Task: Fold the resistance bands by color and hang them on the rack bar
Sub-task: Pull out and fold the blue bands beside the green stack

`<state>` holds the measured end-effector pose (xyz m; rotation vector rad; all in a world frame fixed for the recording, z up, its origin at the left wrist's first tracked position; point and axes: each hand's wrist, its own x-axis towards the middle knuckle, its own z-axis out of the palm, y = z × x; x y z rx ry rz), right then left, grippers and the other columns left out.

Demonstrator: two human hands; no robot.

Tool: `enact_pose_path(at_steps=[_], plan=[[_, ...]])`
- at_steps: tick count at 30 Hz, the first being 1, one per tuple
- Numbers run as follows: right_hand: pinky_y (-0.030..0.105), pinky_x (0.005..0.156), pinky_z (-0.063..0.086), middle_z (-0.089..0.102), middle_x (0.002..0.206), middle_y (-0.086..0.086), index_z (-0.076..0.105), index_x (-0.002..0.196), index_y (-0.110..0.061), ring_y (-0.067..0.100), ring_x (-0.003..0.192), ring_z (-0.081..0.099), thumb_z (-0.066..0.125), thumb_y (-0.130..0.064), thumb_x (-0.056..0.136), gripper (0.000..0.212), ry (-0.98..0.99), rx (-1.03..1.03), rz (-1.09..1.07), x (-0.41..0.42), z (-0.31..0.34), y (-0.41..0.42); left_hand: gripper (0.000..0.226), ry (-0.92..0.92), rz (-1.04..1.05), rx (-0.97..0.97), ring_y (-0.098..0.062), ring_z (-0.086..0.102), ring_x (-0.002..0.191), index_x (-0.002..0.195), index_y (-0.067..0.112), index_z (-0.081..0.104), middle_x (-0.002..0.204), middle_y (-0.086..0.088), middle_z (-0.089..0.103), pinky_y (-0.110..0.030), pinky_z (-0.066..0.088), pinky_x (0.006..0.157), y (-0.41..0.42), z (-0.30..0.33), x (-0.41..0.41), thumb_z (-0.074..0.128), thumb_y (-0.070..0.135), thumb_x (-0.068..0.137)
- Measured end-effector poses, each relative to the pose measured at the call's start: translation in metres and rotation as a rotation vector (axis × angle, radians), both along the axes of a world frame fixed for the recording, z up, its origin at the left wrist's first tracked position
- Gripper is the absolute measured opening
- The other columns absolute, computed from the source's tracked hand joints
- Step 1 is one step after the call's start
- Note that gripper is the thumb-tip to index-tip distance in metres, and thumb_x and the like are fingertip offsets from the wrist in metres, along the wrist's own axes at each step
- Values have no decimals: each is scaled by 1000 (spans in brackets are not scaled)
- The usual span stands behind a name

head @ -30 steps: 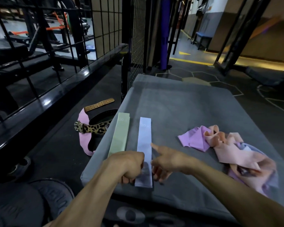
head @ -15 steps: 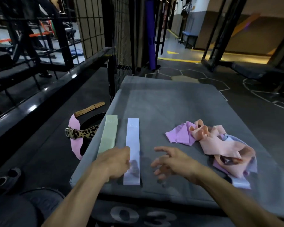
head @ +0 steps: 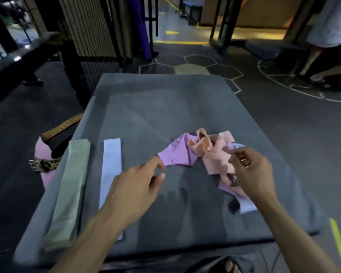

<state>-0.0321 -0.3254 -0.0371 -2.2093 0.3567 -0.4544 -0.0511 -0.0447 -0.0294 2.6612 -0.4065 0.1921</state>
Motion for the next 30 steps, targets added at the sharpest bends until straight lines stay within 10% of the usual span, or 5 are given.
enact_pose_path(at_steps=[6,10,14,18,30], plan=[[37,93,50,71,108,9,70,106,-16,26,99,66,54,-9,87,26,-124,39,-222,-7,15,-48,14,-50,-30,-49,-26,61,75,111,35,48,75,12,61,-40,52,70,17,6,-30,52,42,99],[35,96,42,57,136,21,52,136,-4,36,124,54,63,-9,87,51,322,-39,-250,-9,-4,-70,12,-53,3,-102,-18,51,62,108,32,51,70,11,58,-39,51,67,30,5,-38,55,39,99],[31,75,48,72,102,21,69,111,-6,37,98,69,67,-22,86,30,505,-124,-186,-18,-21,-73,14,-19,8,-80,-21,57,72,110,34,50,72,14,59,-39,53,71,25,5,-39,54,42,99],[31,69,45,66,74,13,76,85,-7,36,81,63,63,-25,89,22,363,-87,-230,-22,-15,-69,15,-10,-3,-53,-20,60,76,111,35,48,76,15,63,-38,53,74,11,8,-39,52,44,99],[35,79,53,71,90,-1,70,93,-22,13,80,64,57,-12,88,18,-427,280,-104,-12,63,-48,11,10,32,-112,-6,55,65,107,38,50,75,15,61,-34,51,66,-1,20,-47,56,41,98]])
